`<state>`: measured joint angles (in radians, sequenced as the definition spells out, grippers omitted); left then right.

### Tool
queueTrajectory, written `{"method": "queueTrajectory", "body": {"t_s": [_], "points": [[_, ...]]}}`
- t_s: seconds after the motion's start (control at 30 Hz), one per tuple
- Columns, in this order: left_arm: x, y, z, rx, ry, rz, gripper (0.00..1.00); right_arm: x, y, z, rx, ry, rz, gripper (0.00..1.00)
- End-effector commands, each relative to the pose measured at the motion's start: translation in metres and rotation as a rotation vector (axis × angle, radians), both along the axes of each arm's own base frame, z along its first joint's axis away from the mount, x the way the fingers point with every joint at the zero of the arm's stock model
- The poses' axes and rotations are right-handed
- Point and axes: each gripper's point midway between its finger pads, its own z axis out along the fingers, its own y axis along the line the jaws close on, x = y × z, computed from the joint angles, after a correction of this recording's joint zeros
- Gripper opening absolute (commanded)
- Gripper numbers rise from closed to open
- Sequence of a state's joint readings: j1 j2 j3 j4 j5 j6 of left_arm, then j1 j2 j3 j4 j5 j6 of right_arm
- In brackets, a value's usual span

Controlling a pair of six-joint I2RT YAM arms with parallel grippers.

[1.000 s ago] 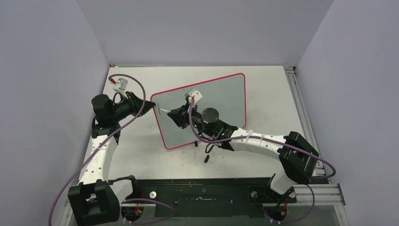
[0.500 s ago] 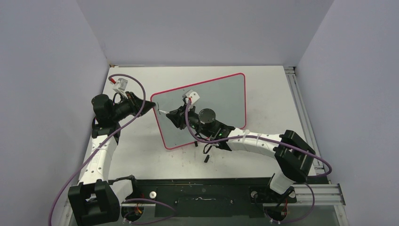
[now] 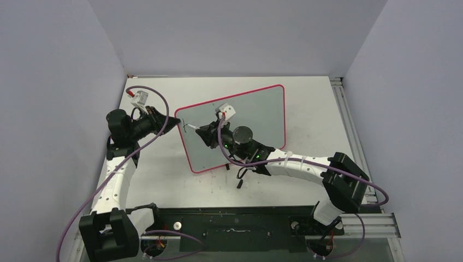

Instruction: Write a sentence on the whiteboard

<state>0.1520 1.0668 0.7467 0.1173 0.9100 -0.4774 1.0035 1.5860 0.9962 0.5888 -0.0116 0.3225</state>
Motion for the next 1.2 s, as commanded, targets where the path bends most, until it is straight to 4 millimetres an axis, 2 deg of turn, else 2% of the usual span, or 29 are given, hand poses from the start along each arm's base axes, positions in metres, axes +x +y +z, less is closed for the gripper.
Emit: {"method": "queueTrajectory", "body": {"t_s": [0.0, 0.17, 0.4, 0.53, 1.17], "points": [[-0.003, -0.003, 0.023, 0.013, -0.087, -0.027, 0.13, 0.010, -0.017, 0.024, 0.047, -0.043, -0.075, 0.05], [-0.003, -0.004, 0.023, 0.013, -0.088, -0.028, 0.12, 0.007, -0.016, 0.027, 0.050, -0.047, -0.058, 0.05], [-0.002, -0.003, 0.023, 0.014, -0.086, -0.025, 0.13, -0.010, -0.016, 0.055, 0.096, -0.106, 0.004, 0.05], [-0.002, -0.003, 0.022, 0.014, -0.086, -0.025, 0.12, -0.008, -0.018, 0.064, 0.103, -0.128, -0.011, 0.05], [-0.002, -0.003, 0.021, 0.016, -0.082, -0.026, 0.12, 0.009, -0.008, 0.062, 0.091, -0.141, -0.029, 0.05]]}}
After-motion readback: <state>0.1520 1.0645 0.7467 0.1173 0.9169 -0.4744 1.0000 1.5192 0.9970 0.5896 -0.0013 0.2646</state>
